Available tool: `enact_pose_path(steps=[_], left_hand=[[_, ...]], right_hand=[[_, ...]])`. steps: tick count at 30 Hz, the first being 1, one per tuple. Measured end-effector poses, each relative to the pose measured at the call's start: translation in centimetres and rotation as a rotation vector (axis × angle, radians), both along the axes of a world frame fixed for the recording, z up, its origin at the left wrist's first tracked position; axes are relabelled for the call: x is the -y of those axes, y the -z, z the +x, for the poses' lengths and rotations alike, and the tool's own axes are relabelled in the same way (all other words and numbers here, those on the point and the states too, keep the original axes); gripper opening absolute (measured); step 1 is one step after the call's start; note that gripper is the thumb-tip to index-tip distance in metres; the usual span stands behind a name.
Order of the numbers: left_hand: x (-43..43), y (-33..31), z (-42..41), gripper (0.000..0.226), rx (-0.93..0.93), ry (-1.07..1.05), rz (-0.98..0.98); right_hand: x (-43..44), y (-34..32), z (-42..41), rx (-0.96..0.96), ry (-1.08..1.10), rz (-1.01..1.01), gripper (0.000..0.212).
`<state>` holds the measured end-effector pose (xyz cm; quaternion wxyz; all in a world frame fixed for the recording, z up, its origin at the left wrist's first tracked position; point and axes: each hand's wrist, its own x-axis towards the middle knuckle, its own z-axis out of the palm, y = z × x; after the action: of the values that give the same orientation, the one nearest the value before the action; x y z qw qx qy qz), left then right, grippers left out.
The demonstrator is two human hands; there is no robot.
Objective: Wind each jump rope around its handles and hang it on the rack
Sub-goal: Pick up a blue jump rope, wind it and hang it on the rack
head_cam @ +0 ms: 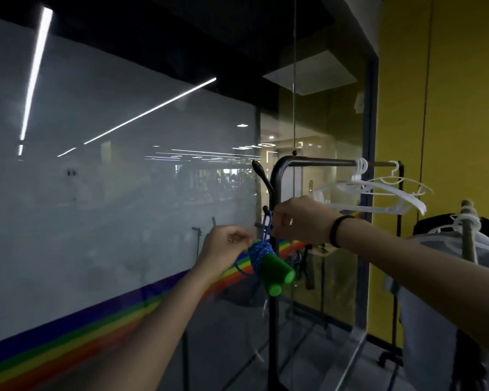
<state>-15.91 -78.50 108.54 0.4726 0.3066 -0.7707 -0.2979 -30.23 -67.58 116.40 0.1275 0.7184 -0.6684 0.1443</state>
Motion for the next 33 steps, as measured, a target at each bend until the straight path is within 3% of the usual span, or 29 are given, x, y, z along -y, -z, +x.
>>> enact_pose_path(steps=[5, 10, 16, 25, 33], left_hand=[[-7.8, 3.8, 1.0, 0.019, -0.082, -0.084, 0.108], [-20.5, 11.1, 1.9, 0.016, -0.221, -0.259, 0.243], [-35.9, 15.7, 4.7, 0.017, -0.151, -0.487, 0.284], [-57.0, 19.2, 10.7, 0.022, -0.237, -0.727, 0.319], [-81.5, 27.5, 16.8, 0.018, -0.181, -0.861, 0.509]], right_hand=[[-5.5, 1.4, -0.3, -0.083, -0.175, 0.100, 0.022], [-12.8, 4.5, -1.3, -0.148, -0.514, 0.115, 0.011], [-22.4, 8.0, 1.1, -0.068, -0.787, 0.259, 0.010], [-38.1, 15.6, 8.9, 0.046, -0.984, 0.576, 0.011], [-60.5, 25.2, 16.7, 0.150, -1.071, 0.724, 0.008]])
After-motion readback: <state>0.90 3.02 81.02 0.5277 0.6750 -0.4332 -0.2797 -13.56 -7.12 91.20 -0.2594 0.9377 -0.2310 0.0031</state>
